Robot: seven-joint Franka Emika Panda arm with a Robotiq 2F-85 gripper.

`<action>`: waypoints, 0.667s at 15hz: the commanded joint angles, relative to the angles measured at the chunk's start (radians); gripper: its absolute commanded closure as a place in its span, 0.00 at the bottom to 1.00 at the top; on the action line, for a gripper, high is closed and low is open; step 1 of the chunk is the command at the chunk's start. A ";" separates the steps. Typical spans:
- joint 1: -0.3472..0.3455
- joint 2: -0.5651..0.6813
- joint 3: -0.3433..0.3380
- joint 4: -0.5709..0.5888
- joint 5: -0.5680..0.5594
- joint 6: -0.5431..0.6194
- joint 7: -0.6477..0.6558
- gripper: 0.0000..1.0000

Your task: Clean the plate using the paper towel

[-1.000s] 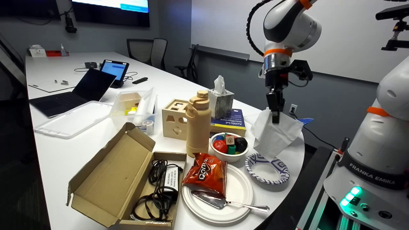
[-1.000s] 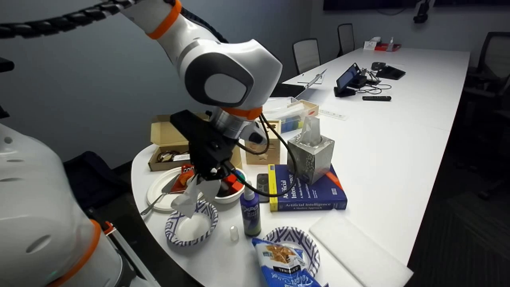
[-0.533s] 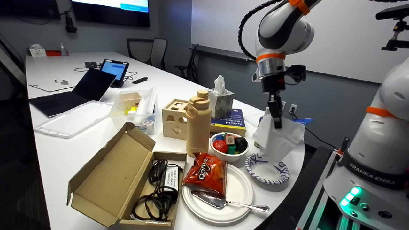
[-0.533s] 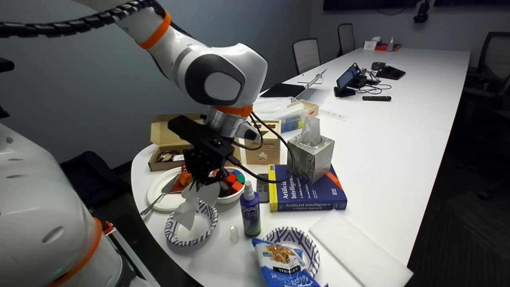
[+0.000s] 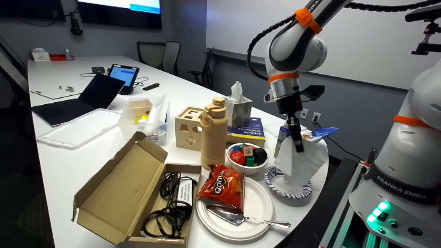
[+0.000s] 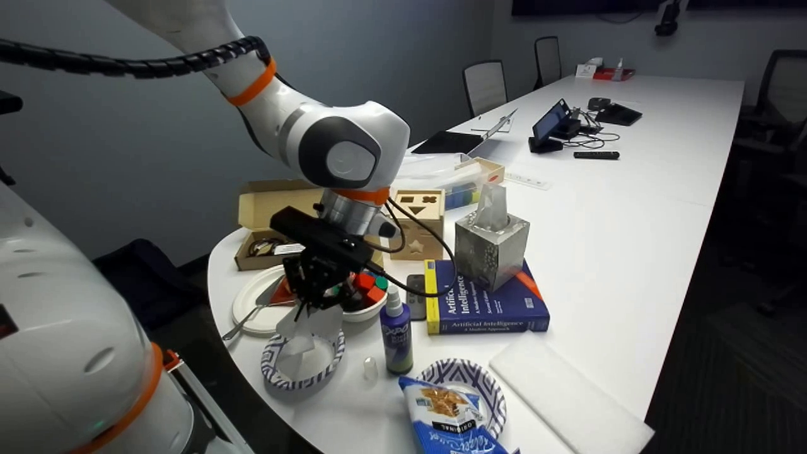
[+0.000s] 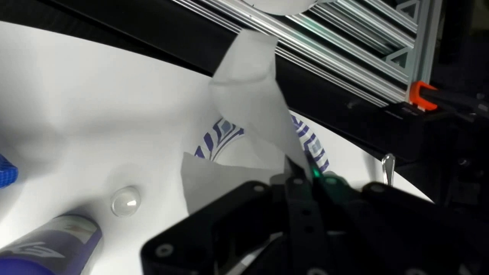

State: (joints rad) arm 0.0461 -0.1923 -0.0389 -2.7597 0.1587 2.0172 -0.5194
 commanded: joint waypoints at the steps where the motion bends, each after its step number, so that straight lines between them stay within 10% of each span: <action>1: 0.001 0.057 -0.003 0.002 -0.025 0.048 -0.053 1.00; 10: 0.019 0.213 0.063 0.046 -0.026 0.086 -0.156 1.00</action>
State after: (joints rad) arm 0.0493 -0.0354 -0.0021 -2.7436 0.1453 2.0975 -0.6388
